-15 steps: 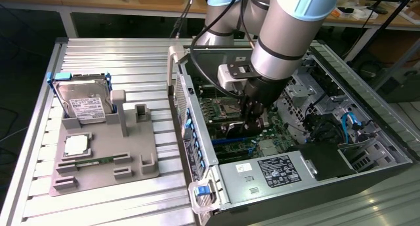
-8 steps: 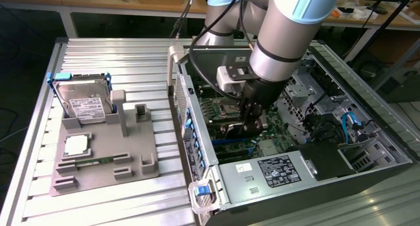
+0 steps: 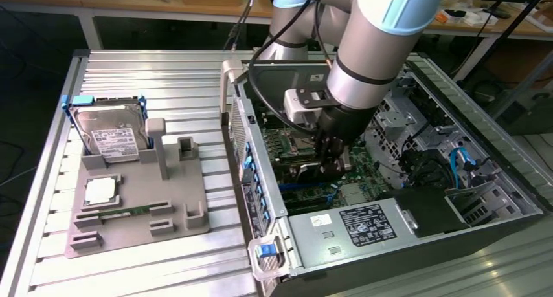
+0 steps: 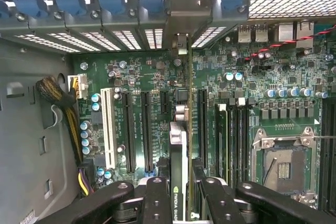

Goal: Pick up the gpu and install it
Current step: 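Insert the gpu into the slot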

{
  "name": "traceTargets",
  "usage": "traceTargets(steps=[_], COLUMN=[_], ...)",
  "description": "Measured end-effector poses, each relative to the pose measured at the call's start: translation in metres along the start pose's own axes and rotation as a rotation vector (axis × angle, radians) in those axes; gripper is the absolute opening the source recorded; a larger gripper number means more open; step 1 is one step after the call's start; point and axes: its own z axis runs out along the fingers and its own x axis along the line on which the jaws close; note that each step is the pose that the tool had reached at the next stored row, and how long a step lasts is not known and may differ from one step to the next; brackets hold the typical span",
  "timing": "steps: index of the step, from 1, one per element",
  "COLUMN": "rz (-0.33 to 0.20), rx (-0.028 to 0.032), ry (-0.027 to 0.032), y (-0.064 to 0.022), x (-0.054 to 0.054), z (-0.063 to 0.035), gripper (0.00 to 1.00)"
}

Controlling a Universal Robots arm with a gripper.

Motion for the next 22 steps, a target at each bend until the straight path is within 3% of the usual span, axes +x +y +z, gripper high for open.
traceTargets(steps=[22], rz=[0.004], rx=[0.0001], ry=[-0.0002], y=[0.0070], x=[-0.0009], z=[0.0057], gripper=[0.27])
